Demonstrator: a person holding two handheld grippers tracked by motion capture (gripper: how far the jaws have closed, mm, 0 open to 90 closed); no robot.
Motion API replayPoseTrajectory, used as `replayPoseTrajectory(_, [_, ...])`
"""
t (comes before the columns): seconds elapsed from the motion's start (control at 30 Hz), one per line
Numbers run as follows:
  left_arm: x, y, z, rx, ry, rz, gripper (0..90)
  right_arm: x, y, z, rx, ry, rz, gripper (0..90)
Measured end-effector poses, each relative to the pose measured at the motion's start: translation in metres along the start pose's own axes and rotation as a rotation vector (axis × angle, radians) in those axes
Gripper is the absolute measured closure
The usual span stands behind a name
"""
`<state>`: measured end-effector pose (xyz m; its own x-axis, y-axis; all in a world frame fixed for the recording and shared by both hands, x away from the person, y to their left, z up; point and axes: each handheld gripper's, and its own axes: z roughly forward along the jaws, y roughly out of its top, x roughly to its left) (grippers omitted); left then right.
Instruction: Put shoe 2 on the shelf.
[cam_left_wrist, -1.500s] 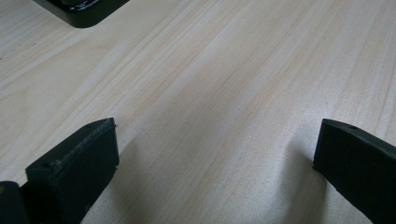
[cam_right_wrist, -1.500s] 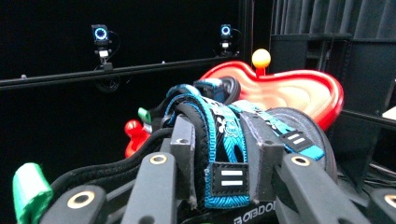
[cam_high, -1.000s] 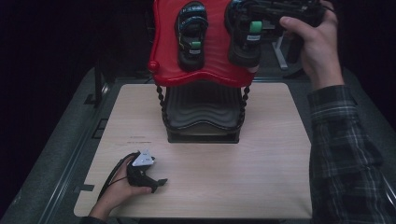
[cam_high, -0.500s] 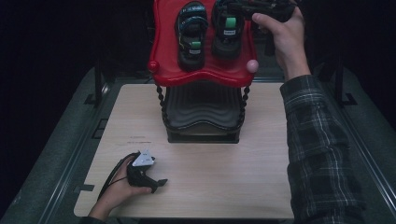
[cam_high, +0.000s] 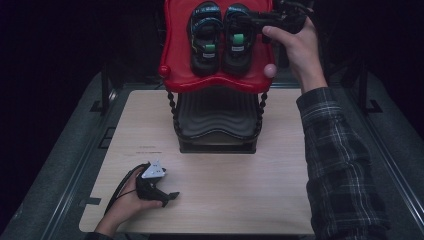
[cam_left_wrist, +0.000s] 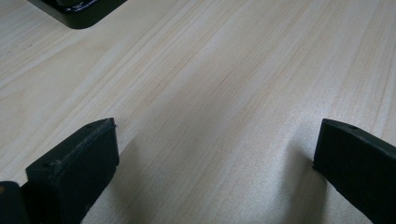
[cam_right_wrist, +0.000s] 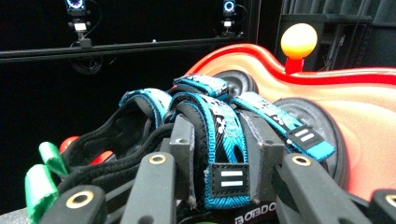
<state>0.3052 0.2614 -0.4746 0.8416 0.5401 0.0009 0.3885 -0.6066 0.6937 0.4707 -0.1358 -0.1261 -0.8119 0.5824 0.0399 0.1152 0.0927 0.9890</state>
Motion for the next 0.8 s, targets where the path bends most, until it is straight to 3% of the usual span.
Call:
replayPoseTrajectory(0.17, [0.0,0.0,0.0,0.0,0.0,0.0,0.0,0.006,-0.003,0.001,0.029,0.006,-0.034,65.7])
replayPoseTrajectory(0.3, [0.0,0.0,0.0,0.0,0.0,-0.001,0.0,0.009,-0.006,0.002,0.021,-0.006,-0.029,64.1])
replayPoseTrajectory(0.4, [0.0,0.0,0.0,0.0,0.0,-0.001,0.0,0.008,-0.006,-0.002,0.018,-0.009,-0.014,57.1])
replayPoseTrajectory(0.8, [0.0,0.0,0.0,-0.002,0.003,-0.002,0.0,0.009,-0.017,-0.038,0.016,-0.033,0.012,39.6])
